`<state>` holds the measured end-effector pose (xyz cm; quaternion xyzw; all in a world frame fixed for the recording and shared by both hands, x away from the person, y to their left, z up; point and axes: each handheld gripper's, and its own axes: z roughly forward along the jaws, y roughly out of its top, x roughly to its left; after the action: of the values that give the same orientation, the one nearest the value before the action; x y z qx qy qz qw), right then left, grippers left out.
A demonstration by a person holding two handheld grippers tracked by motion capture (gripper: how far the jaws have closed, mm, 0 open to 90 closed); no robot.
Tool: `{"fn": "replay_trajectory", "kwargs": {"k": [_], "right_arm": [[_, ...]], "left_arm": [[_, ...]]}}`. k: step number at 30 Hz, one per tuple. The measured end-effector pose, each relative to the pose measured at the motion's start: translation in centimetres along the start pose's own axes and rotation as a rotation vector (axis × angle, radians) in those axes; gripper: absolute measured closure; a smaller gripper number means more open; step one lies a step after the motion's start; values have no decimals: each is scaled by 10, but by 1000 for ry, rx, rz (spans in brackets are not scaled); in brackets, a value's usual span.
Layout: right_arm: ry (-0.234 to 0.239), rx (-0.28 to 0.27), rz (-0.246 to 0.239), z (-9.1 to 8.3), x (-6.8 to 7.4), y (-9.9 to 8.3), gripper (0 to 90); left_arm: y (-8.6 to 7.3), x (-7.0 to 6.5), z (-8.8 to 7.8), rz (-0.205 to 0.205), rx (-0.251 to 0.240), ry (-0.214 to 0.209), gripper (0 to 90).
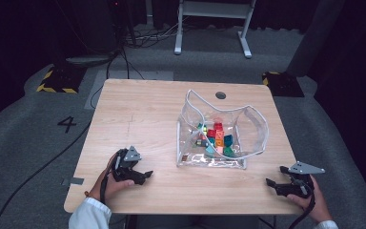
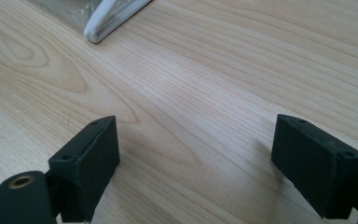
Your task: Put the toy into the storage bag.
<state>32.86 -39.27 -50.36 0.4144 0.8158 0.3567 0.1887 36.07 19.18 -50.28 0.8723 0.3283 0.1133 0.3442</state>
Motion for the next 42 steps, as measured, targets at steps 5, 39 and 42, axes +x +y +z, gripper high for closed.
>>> {"fn": "replay_trajectory", "kwargs": {"k": [5, 39, 42], "right_arm": [[0, 0, 0, 0, 0, 0, 152], [-7, 1, 9, 0, 0, 0, 150], [-8, 0, 4, 0, 0, 0, 150]], "left_arm": [[0, 0, 0, 0, 0, 0, 115], [0, 0, 0, 1, 3, 6, 115], [0, 0, 0, 4, 4, 8, 114]]}}
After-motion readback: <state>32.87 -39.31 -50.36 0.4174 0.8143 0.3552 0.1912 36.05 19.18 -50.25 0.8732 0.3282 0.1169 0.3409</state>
